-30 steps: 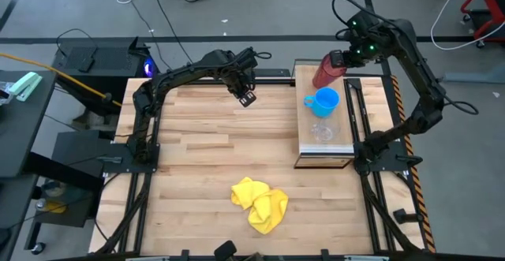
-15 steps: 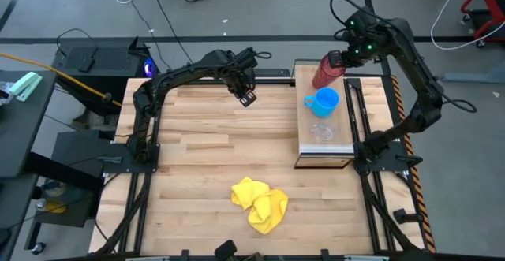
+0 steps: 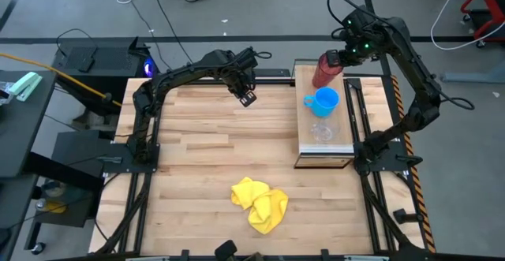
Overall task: Stack small to large cups/mugs on shelf
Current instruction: Put the red cup on the shelf
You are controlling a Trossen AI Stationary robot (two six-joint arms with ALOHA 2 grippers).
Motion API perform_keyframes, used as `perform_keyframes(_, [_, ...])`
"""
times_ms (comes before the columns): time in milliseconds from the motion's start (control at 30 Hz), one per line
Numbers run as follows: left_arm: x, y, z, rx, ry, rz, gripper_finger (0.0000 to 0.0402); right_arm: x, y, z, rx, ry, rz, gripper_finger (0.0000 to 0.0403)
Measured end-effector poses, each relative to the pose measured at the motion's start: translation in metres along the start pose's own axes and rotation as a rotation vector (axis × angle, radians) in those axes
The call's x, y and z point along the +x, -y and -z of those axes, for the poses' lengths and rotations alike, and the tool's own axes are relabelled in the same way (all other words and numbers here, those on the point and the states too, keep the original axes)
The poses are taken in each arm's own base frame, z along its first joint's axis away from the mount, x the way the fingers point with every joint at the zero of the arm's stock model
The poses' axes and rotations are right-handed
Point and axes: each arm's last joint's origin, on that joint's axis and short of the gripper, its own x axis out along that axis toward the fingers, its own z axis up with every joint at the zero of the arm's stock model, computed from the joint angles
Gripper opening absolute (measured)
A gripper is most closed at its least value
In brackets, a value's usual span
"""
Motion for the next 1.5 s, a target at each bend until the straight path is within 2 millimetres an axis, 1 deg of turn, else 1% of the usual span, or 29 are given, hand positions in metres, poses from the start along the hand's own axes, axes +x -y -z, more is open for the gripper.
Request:
perform_keyframes(233, [0.0000, 0.0000, -0.0001, 0.000, 0.001, 0.000, 0.0024, 0.0000, -0.0007, -0.0018, -0.011, 0.019, -0.007, 0.0050])
perform_keyframes(467, [0.0000, 0.0000, 0.0000, -0.004, 0.000, 0.000, 0.0015, -0.0001, -0.0013, -0.0032, -0.029, 0.034, -0.013, 0.0063])
perform_keyframes(833, [0.0000, 0.0000, -0.0001, -0.007, 0.001, 0.000, 0.0031, -0.0001, -0.0013, -0.0032, -0.029, 0.033, -0.013, 0.0098])
perform_keyframes(967, [0.0000, 0.0000, -0.0001, -0.007, 0.001, 0.000, 0.0031, -0.0002, -0.0021, -0.0054, -0.033, 0.056, -0.021, 0.0107])
perform_keyframes(1200, [0.0000, 0.0000, -0.0001, -0.008, 0.001, 0.000, 0.0026, -0.0035, -0.0030, -0.0067, -0.033, 0.078, -0.038, 0.0112])
perform_keyframes(1500, [0.0000, 0.0000, 0.0000, -0.009, 0.000, 0.000, 0.0036, -0.0037, -0.0030, -0.0067, -0.029, 0.077, -0.041, 0.0112])
